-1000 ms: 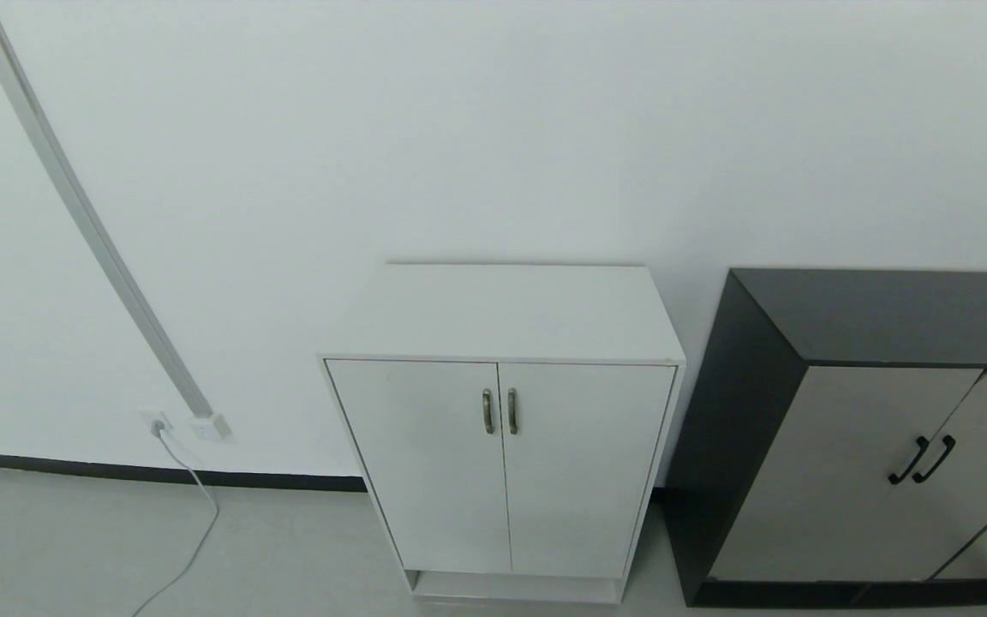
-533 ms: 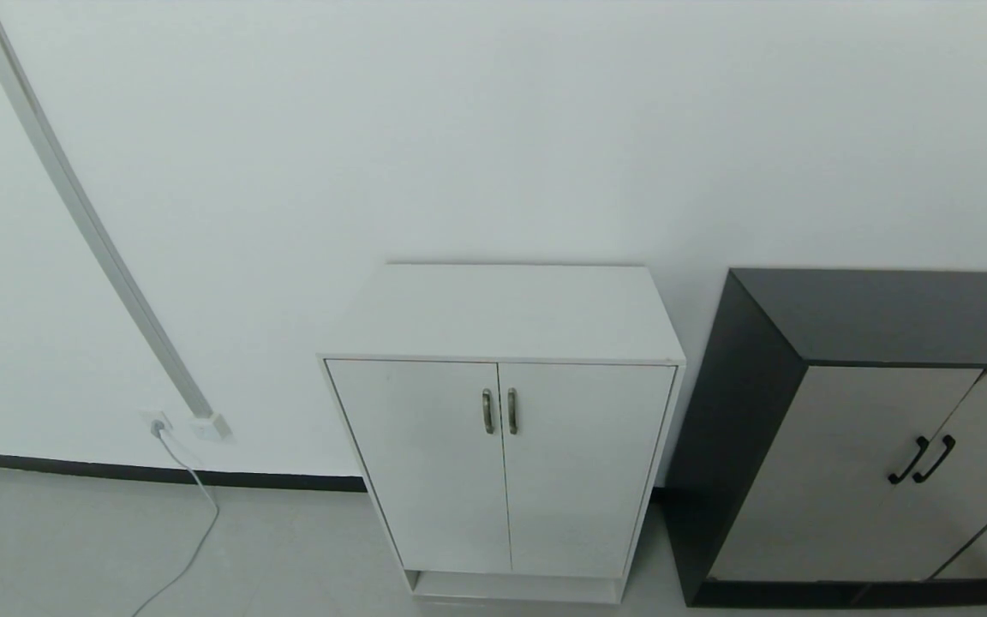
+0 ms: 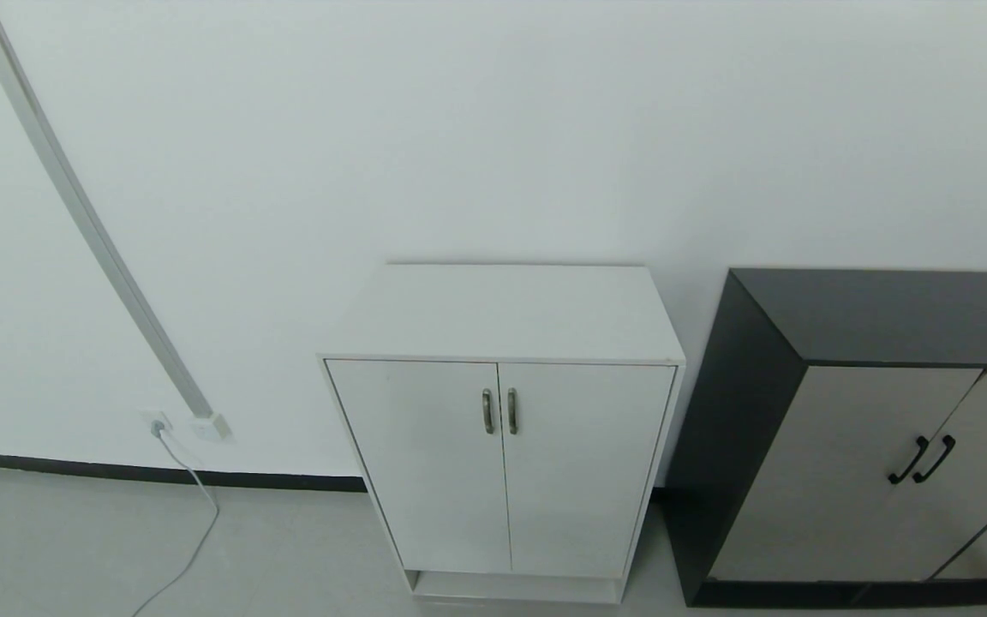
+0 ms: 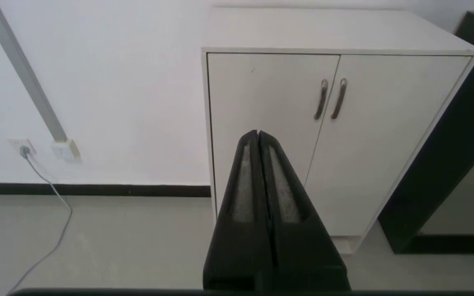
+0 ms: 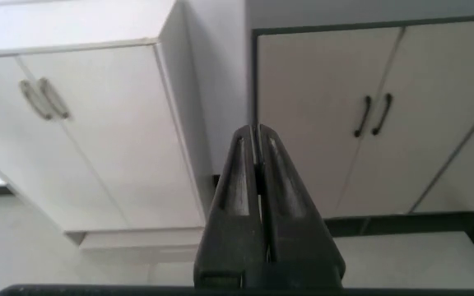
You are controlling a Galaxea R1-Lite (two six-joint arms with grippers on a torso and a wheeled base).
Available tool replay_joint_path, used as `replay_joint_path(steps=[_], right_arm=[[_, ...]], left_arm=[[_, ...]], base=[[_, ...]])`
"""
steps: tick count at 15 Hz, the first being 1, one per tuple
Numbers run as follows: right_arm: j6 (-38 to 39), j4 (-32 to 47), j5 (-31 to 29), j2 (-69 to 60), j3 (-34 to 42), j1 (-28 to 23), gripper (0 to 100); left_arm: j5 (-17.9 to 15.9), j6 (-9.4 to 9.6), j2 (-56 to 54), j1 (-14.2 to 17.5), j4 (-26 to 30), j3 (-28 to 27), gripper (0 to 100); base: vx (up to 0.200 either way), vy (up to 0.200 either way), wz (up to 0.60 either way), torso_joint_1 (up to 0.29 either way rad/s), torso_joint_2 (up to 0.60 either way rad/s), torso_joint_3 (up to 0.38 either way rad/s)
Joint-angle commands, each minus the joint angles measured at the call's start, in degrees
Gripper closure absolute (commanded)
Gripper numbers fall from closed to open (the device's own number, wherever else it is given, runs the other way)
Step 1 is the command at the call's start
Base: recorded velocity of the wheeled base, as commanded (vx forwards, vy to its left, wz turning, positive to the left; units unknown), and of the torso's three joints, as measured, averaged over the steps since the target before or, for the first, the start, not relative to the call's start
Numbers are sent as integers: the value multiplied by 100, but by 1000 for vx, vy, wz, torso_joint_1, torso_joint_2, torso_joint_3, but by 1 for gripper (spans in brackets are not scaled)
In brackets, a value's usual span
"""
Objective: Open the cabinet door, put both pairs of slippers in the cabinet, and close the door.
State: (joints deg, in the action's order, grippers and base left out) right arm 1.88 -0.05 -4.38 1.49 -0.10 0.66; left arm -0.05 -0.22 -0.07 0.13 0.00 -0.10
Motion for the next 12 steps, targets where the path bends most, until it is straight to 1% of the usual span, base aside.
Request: replay_joint_path(steps=[1,5,7,12], right_arm=[[-3,-4,7,-149,10,-57,100],[-30,-4,60,-149,10,-57,100],[-38,-4,192,-149,10,-57,100],[-38,-4,209,-149,1,-57,100]], left_arm=[[5,4,7,4,0,1,100],[14,4,7,4,0,1,100],[22,4,7,4,0,1,100],[22,4,7,4,0,1,100]], base=[[0,0,0,0,0,0],[0,0,0,0,0,0],[0,0,0,0,0,0],[0,0,0,0,0,0]])
